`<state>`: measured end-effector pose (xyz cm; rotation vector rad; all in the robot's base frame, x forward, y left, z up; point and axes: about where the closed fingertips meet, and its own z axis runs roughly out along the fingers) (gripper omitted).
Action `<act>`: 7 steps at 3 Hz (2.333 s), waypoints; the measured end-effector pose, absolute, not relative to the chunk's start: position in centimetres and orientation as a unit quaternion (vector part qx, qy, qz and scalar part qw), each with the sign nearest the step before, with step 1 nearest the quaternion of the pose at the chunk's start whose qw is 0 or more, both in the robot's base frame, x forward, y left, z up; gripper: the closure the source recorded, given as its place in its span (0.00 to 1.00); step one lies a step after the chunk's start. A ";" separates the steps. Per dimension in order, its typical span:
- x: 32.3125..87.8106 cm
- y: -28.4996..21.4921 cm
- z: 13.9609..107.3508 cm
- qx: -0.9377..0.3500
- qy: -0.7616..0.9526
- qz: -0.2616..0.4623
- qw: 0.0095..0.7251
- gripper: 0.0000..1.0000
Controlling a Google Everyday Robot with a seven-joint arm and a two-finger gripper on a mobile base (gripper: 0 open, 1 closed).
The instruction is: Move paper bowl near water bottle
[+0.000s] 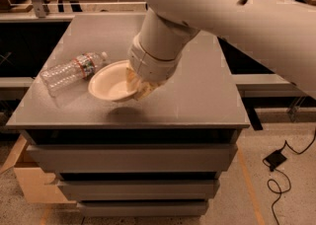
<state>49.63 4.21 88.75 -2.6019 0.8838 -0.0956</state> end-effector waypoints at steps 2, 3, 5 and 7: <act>52.8 7.9 86.6 -0.941 0.241 -0.011 0.236 1.00; 53.9 9.9 86.1 -0.948 0.209 -0.007 0.240 1.00; 54.7 11.2 84.8 -0.956 0.189 0.003 0.226 1.00; 55.0 10.8 84.1 -0.958 0.192 0.007 0.212 0.84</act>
Offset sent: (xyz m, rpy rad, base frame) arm 0.0513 0.0564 -0.0326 0.1314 -0.0099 0.2331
